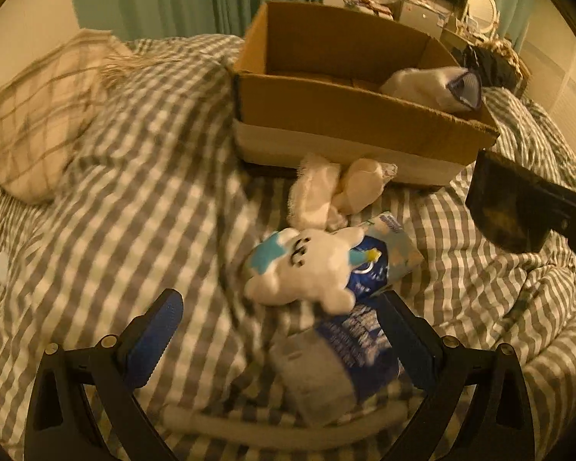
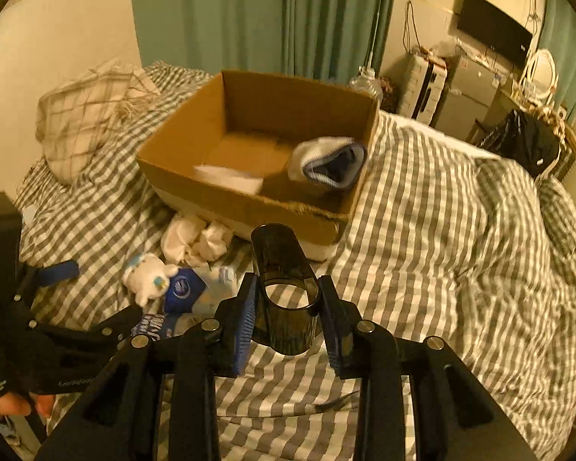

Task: Organize objects
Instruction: 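Grasp the black plastic cup with the right gripper while the left gripper grasps the white plush toy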

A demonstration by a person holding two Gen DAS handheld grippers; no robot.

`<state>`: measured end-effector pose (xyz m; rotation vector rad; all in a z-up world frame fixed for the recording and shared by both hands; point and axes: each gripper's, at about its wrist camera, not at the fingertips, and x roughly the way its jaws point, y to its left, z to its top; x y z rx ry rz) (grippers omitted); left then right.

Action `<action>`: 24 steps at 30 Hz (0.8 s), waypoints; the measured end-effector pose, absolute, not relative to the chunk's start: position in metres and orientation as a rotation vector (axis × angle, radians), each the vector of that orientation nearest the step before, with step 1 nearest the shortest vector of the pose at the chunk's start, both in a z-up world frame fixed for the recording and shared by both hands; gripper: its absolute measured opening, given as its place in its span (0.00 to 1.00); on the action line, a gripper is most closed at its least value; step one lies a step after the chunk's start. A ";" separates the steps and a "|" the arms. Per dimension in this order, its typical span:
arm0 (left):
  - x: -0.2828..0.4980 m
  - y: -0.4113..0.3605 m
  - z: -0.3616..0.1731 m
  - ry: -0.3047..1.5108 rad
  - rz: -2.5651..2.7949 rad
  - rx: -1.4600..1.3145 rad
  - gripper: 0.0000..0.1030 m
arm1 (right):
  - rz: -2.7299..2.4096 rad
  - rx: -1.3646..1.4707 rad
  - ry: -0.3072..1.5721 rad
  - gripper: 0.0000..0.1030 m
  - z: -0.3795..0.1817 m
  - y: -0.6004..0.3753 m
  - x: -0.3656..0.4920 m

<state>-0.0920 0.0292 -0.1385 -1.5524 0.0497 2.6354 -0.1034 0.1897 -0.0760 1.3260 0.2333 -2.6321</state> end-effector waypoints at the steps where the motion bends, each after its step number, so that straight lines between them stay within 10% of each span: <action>1: -0.096 0.032 -0.141 0.060 2.626 -1.559 1.00 | -2.630 1.336 0.221 0.30 -0.078 0.193 -0.105; 11: -0.128 0.032 -0.164 0.010 2.592 -1.618 0.96 | -2.597 1.379 0.182 0.30 -0.097 0.198 -0.114; 15: -0.128 0.030 -0.167 -0.018 2.556 -1.598 0.63 | -2.605 1.375 0.186 0.30 -0.097 0.197 -0.113; 24: -0.104 0.016 -0.140 -0.073 2.609 -1.507 0.62 | -2.645 1.338 0.204 0.29 -0.087 0.197 -0.103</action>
